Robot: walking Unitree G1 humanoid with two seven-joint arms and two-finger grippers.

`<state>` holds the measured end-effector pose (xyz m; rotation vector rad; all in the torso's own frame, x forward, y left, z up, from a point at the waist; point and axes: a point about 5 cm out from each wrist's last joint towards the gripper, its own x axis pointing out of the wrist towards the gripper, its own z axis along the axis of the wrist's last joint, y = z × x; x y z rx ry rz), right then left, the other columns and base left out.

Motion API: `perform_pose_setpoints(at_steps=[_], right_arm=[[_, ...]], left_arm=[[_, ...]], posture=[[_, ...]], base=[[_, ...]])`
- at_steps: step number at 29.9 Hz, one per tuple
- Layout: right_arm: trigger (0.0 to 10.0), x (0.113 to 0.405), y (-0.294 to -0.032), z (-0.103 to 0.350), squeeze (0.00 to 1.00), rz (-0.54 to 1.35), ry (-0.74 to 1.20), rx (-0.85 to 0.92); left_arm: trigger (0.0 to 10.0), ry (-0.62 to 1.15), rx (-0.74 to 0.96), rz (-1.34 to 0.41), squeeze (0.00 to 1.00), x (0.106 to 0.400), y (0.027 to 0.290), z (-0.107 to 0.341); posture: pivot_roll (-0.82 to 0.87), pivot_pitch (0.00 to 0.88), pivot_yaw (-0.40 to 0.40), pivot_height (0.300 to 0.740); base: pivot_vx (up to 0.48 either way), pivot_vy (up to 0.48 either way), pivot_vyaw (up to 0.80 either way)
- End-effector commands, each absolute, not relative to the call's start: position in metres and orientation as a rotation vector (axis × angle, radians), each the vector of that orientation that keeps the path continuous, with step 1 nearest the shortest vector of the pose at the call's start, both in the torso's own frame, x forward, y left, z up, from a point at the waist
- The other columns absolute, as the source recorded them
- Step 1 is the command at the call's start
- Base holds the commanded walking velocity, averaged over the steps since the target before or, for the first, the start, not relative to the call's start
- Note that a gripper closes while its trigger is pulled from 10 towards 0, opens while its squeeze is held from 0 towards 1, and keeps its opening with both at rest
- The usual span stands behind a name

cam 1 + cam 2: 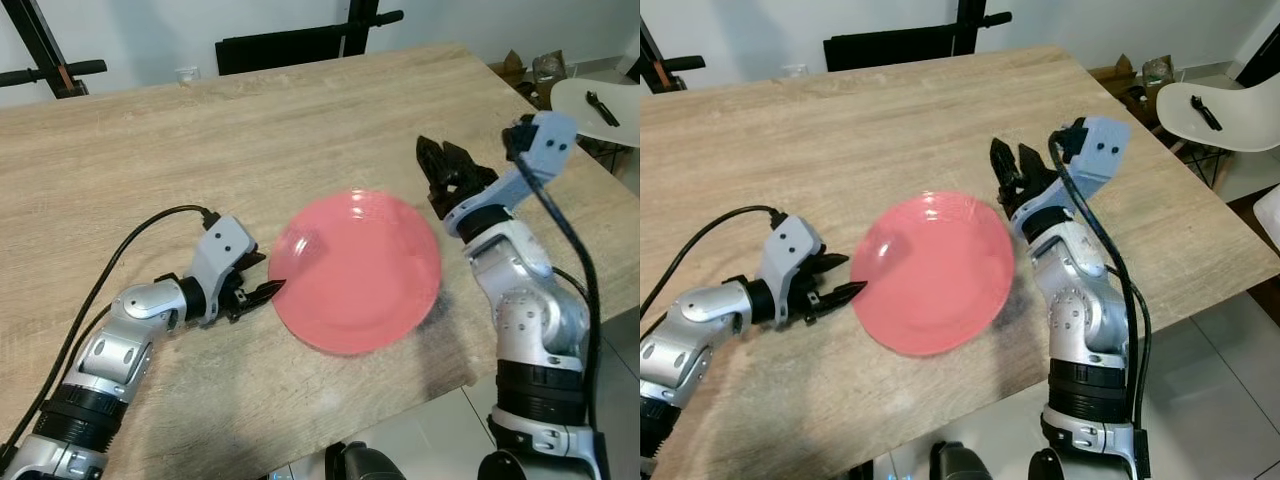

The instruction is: Setting the table

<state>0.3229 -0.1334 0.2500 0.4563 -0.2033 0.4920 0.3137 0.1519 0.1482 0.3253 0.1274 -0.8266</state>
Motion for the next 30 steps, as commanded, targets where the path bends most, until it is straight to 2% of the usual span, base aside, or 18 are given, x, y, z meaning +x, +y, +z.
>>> perform_pose_setpoints(at_steps=[1, 4, 9, 10, 11, 12, 14, 15, 17, 25, 26, 27, 30], right_arm=[[10.0, 0.315, -0.120, 0.240, 0.00, 0.611, -0.136, 0.423], [10.0, 0.313, -0.117, 0.230, 0.00, 0.632, -0.074, 0.305], [10.0, 0.311, -0.119, 0.223, 0.02, 0.662, 0.001, 0.336], [10.0, 0.308, -0.119, 0.220, 0.33, 0.684, 0.034, 0.390], [10.0, 0.306, -0.119, 0.216, 0.82, 0.702, 0.063, 0.429], [10.0, 0.301, -0.121, 0.210, 0.82, 0.726, 0.104, 0.492], [10.0, 0.300, -0.121, 0.209, 0.82, 0.731, 0.111, 0.501], [10.0, 0.299, -0.121, 0.207, 1.00, 0.739, 0.120, 0.524], [10.0, 0.298, -0.118, 0.204, 1.00, 0.786, 0.129, 0.637], [10.0, 0.296, -0.103, 0.197, 1.00, 0.870, 0.161, 0.724], [10.0, 0.298, -0.096, 0.191, 0.53, 0.874, 0.199, 0.728], [10.0, 0.299, -0.094, 0.188, 0.00, 0.868, 0.216, 0.730], [10.0, 0.298, -0.086, 0.179, 0.00, 0.875, 0.280, 0.735]], left_arm=[[10.0, 0.188, 0.323, -0.830, 0.00, 0.311, 0.153, 0.134], [10.0, 0.184, 0.324, -0.831, 0.00, 0.311, 0.152, 0.134], [10.0, 0.182, 0.321, -0.830, 0.00, 0.311, 0.152, 0.135], [10.0, 0.180, 0.323, -0.828, 0.00, 0.311, 0.153, 0.135], [10.0, 0.177, 0.323, -0.828, 0.00, 0.311, 0.153, 0.136], [10.0, 0.173, 0.324, -0.828, 0.00, 0.311, 0.153, 0.136], [10.0, 0.172, 0.324, -0.829, 0.00, 0.311, 0.153, 0.136], [10.0, 0.171, 0.325, -0.829, 0.00, 0.311, 0.153, 0.137], [10.0, 0.168, 0.323, -0.829, 0.00, 0.311, 0.153, 0.137], [10.0, 0.164, 0.327, -0.828, 0.00, 0.311, 0.153, 0.138], [10.0, 0.163, 0.328, -0.827, 0.00, 0.312, 0.153, 0.138], [10.0, 0.163, 0.329, -0.827, 0.00, 0.312, 0.153, 0.138], [10.0, 0.161, 0.331, -0.825, 0.00, 0.312, 0.153, 0.139]], posture=[[-0.10, 0.158, 0.016, 0.740], [-0.10, 0.158, 0.016, 0.740], [-0.10, 0.157, 0.011, 0.740], [-0.10, 0.157, 0.009, 0.740], [-0.10, 0.157, 0.009, 0.740], [-0.10, 0.157, 0.009, 0.740], [-0.10, 0.157, 0.009, 0.740], [-0.10, 0.157, 0.009, 0.740], [-0.10, 0.157, 0.009, 0.740], [-0.10, 0.153, 0.010, 0.740], [-0.09, 0.149, 0.012, 0.740], [-0.09, 0.149, 0.012, 0.740], [-0.09, 0.147, 0.013, 0.740]], base=[[0.000, 0.000, 0.00], [0.000, 0.000, 0.00], [0.000, 0.000, 0.00], [0.000, 0.000, 0.00], [0.000, 0.000, 0.00], [0.000, 0.000, 0.00], [0.000, 0.000, 0.00], [0.000, 0.000, 0.00], [0.000, 0.000, 0.00], [0.000, 0.000, 0.00], [0.000, 0.000, 0.00], [0.000, 0.000, 0.00], [0.000, 0.000, 0.00]])
